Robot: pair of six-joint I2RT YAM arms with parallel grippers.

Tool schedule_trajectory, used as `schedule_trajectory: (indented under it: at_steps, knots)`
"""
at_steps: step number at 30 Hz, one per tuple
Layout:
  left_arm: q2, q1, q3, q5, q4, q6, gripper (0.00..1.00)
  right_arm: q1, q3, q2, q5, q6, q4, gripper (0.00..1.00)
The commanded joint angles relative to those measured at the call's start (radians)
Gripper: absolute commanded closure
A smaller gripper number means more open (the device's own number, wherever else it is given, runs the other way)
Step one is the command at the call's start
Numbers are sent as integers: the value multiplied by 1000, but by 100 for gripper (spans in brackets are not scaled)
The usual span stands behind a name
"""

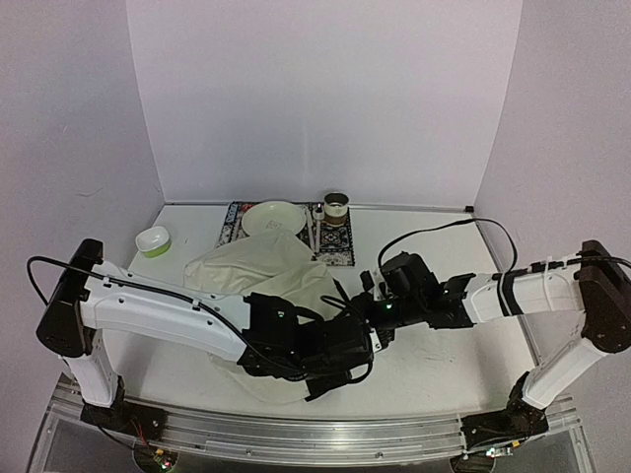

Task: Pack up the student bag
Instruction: Zip the largest pocket of the bag.

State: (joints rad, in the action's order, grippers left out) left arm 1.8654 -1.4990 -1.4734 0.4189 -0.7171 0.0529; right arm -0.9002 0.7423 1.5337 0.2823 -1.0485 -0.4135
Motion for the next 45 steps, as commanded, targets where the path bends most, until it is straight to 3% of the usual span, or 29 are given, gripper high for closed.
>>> schedule_trajectory:
  at_steps: [1,12,21,26,33,36,40,45]
  knots:
    - [-90,-3,-25,-28,-30,64,100,44,-21,-33,12,22,-18,61]
    - [-165,-3,50,-110,-28,180,100,260,-20,-78,80,142,88,99]
    - [-222,-3,142,-123,-25,272,100,452,70,-47,115,253,199,98]
    - [-206,-3,134,-135,39,274,100,455,97,-52,158,264,235,86]
    - [-132,-1,106,-190,210,208,100,442,-26,-235,166,176,246,45]
    - [-110,0,93,-193,228,190,100,407,-85,-334,151,145,276,32]
    - [-106,1,88,-204,245,172,100,301,-129,-425,98,89,314,25]
    - [-104,3,91,-201,258,161,100,141,-160,-447,1,-5,314,25]
